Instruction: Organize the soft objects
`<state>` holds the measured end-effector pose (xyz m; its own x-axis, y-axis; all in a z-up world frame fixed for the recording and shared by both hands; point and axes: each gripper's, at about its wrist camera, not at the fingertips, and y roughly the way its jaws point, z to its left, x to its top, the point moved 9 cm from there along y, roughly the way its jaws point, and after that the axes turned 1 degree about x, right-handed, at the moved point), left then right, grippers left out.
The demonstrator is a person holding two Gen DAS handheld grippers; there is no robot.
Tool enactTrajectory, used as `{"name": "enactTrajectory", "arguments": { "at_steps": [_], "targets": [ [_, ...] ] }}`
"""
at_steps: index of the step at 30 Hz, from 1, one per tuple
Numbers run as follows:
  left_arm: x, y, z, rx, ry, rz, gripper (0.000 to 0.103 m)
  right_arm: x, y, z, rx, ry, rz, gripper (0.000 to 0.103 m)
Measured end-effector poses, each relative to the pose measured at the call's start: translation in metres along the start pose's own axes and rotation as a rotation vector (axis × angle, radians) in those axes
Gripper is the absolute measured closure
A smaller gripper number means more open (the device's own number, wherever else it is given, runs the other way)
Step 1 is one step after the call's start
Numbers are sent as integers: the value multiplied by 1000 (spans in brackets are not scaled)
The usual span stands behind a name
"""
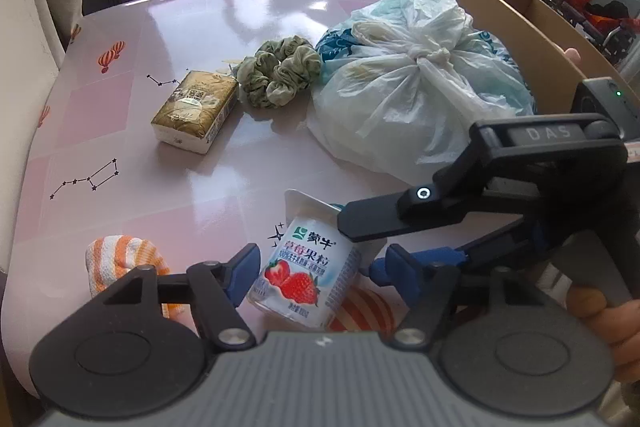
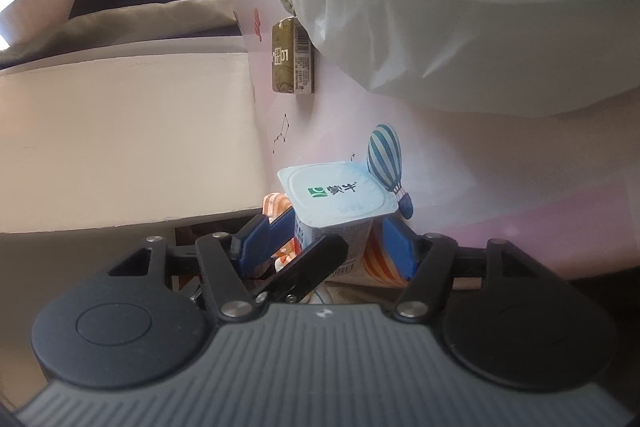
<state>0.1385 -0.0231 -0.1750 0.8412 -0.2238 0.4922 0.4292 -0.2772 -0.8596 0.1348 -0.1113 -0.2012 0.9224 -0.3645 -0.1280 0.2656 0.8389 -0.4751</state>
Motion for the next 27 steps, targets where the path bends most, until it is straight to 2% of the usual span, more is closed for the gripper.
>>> {"name": "enactTrajectory", "arguments": {
  "at_steps": [4, 10, 15, 21, 27],
  "targets": [
    [2, 11, 5, 15, -4, 17, 48, 7, 8, 5, -12, -11, -4, 41],
    [0, 5, 4, 13, -17, -42, 54, 12, 16, 12, -26, -42, -16, 40],
    [-1, -9, -2, -3, -15, -117, 55, 15, 8, 21, -30, -104, -54, 44],
    [-1, -13, -12, 2, 18, -176, 54, 14, -16, 56, -38, -316, -123, 46],
    [-9, -12, -14, 8, -6, -189, 54, 9, -23, 46, -40, -297, -117, 49]
  ]
}}
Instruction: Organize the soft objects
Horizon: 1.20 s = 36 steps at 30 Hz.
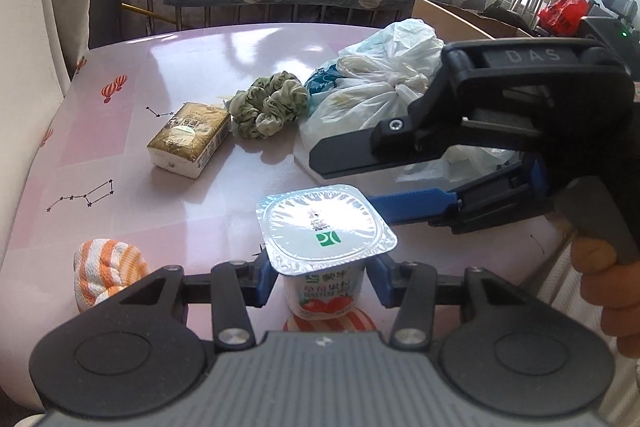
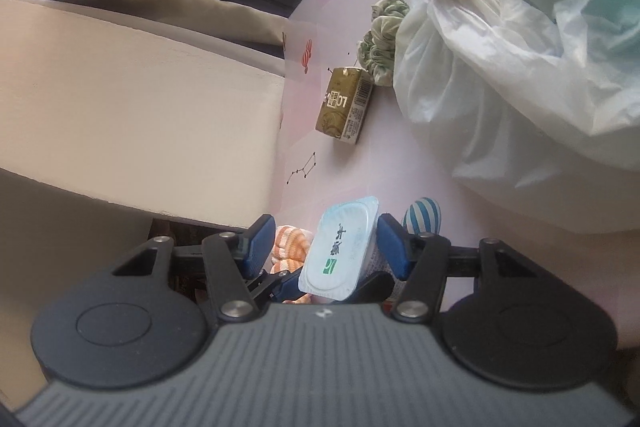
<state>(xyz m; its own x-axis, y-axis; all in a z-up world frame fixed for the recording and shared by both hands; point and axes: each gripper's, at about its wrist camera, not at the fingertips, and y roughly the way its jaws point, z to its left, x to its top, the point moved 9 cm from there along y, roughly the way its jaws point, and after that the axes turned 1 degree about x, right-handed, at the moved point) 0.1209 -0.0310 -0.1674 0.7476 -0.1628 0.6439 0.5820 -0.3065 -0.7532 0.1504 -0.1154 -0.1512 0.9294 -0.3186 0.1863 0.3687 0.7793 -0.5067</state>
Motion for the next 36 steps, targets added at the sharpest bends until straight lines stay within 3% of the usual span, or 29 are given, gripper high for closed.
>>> {"name": "enactTrajectory", "arguments": {
  "at_steps": [6, 12, 16, 20, 26, 29, 33, 36],
  "targets": [
    [10, -19, -6, 28, 10, -39, 55, -5, -15, 11, 21, -19, -15, 58],
    [47, -49, -33, 24, 75, -129, 55, 9, -50, 40, 57, -57, -65, 60],
    [84, -63, -72, -23, 125, -179, 55, 30, -95, 55, 67, -70, -128, 60],
    [122, -65, -125, -117, 180, -199, 55, 58, -158, 57, 67, -67, -208, 60],
    [156, -36, -215, -289, 235, -120, 55, 95, -258, 23, 17, -27, -329, 58],
    [161, -11, -251, -339, 259, -61, 55, 106, -299, -5, -17, 12, -363, 56],
    [158, 29, -281, -373, 259, 49, 55, 120, -323, -48, -57, 78, -355, 55],
    [151, 52, -288, -358, 260, 115, 54, 125, -320, -81, -67, 128, -320, 55]
  ]
}}
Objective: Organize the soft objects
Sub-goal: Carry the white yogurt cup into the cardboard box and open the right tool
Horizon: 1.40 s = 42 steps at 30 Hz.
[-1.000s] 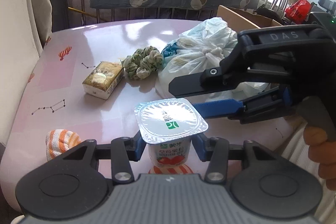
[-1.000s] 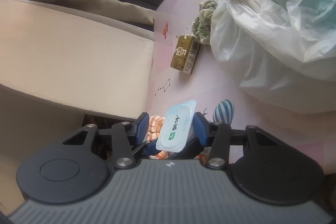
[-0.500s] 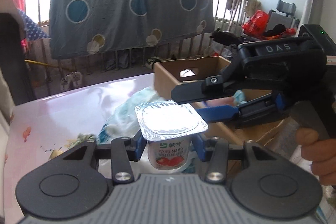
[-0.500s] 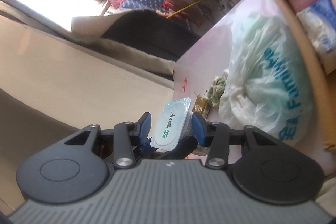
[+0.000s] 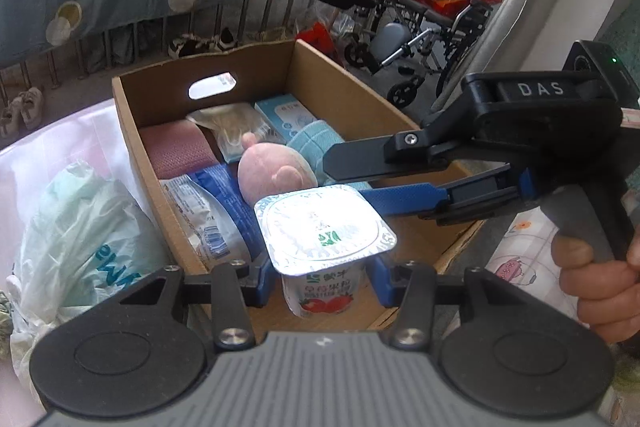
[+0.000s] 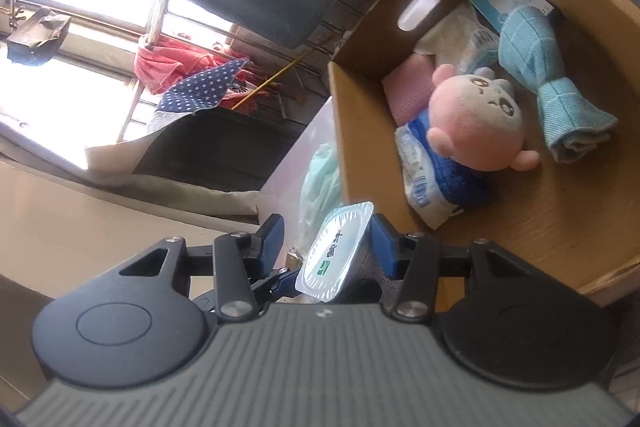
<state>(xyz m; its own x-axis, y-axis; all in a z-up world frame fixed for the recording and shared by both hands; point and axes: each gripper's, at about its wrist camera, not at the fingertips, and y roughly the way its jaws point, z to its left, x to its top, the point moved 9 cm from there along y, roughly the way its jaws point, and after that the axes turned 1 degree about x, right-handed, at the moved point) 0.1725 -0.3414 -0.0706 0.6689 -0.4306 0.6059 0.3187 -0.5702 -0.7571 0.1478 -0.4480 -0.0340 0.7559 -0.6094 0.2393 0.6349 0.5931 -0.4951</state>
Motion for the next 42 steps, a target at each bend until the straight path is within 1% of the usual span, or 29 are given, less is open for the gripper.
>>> {"name": "enactTrajectory", "arguments": {
  "at_steps": [2, 4, 5, 7, 11, 14, 17, 22, 24, 26, 27, 29, 32, 36, 42],
  "targets": [
    [-4, 11, 2, 8, -12, 40, 55, 3, 8, -17, -6, 34, 34, 55],
    [-6, 17, 5, 0, -33, 65, 54, 4, 22, -28, -26, 36, 85, 55],
    [-7, 19, 6, -7, -44, 74, 54, 4, 27, -35, -51, 42, 107, 51],
    [-8, 17, 8, -12, -46, 67, 54, 3, 38, -52, -119, 45, 152, 50],
    [-5, 7, 10, -6, -46, 49, 54, 4, 53, -70, -180, 43, 197, 50],
    [-3, -4, 13, -1, -52, 25, 53, 10, 54, -71, -222, 4, 178, 50],
    [-5, -17, 21, 11, -69, 5, 52, 15, 54, -71, -286, -56, 147, 50],
    [-13, -45, 46, 52, -121, -37, 52, 24, 63, -74, -376, -125, 114, 51],
    [-18, -57, 58, 68, -150, -54, 51, 30, 69, -78, -407, -149, 106, 53],
    [-25, -71, 72, 90, -177, -71, 51, 34, 75, -84, -418, -137, 119, 60],
    [-28, -76, 78, 101, -189, -77, 51, 34, 79, -87, -419, -131, 131, 62],
    [-38, -90, 92, 127, -214, -90, 51, 29, 87, -91, -410, -120, 167, 70],
    [-57, -108, 113, 162, -269, -112, 51, 20, 94, -88, -379, -118, 209, 73],
    [-85, -126, 138, 205, -339, -126, 51, 2, 103, -83, -343, -108, 280, 74],
    [-129, -152, 167, 296, -393, -125, 51, -22, 113, -70, -325, -126, 339, 73]
  ]
}}
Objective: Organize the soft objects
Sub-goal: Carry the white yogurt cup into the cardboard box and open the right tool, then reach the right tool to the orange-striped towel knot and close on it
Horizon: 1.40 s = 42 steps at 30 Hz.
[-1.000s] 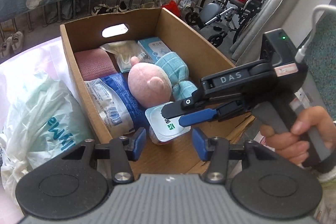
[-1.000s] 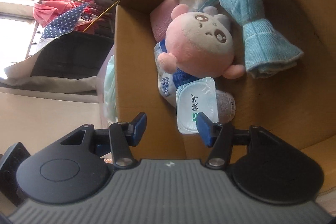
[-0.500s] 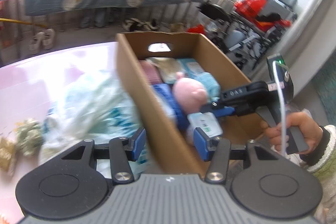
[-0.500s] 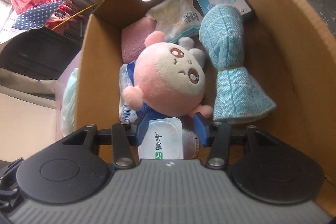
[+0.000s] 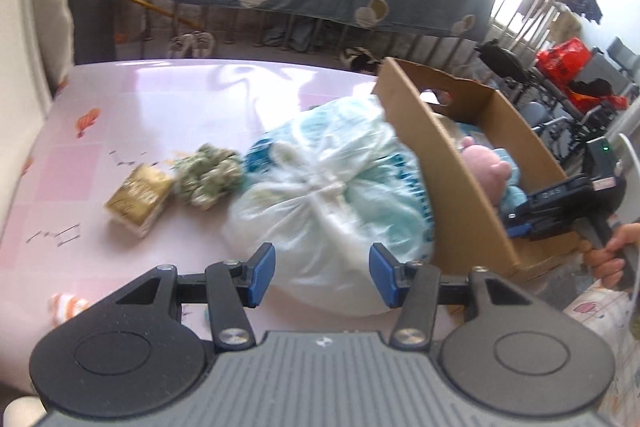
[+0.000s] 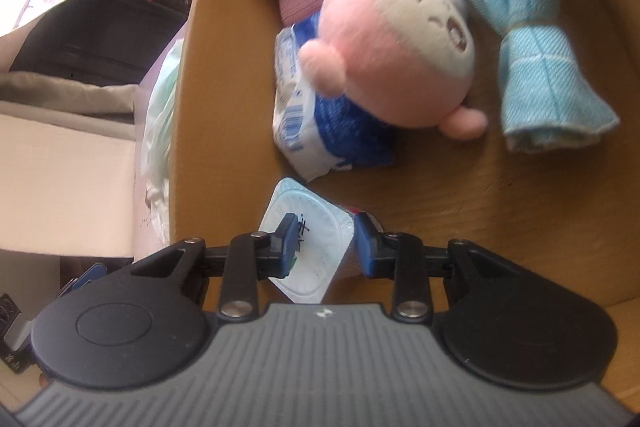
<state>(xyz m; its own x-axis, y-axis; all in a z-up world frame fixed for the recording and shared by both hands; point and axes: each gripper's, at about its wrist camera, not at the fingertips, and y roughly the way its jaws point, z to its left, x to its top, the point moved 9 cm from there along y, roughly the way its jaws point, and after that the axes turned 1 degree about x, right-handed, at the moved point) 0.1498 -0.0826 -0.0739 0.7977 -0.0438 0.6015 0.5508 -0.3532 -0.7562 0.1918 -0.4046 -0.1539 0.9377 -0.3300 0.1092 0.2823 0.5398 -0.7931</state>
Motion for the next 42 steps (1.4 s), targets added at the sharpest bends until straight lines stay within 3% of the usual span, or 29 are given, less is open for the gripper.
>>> {"name": "enactTrajectory", "arguments": {
  "at_steps": [9, 11, 17, 21, 25, 29, 34, 38, 42],
  "targets": [
    [-39, -32, 56, 127, -23, -38, 49, -14, -7, -4, 16, 51, -22, 69],
    [-46, -38, 65, 153, -26, -50, 47, -15, -15, -4, -7, 34, -56, 55],
    [-62, -54, 91, 210, -68, -73, 46, -10, -56, 8, -105, -55, -196, 50],
    [-71, -62, 107, 244, -99, -84, 45, -9, -81, 42, -114, -138, -282, 49],
    [-80, -67, 122, 305, -115, -84, 43, -20, -75, 106, 12, -230, -289, 43],
    [-89, -64, 136, 331, -142, -56, 41, -43, -30, 179, 160, -324, -183, 37],
    [-100, -50, 153, 386, -156, -11, 41, -83, 66, 250, 333, -327, 64, 36],
    [-105, -36, 164, 386, -168, 22, 41, -113, 148, 278, 379, -262, 231, 36],
    [-107, -19, 171, 382, -167, 59, 43, -140, 214, 290, 370, -177, 343, 36]
  ]
}}
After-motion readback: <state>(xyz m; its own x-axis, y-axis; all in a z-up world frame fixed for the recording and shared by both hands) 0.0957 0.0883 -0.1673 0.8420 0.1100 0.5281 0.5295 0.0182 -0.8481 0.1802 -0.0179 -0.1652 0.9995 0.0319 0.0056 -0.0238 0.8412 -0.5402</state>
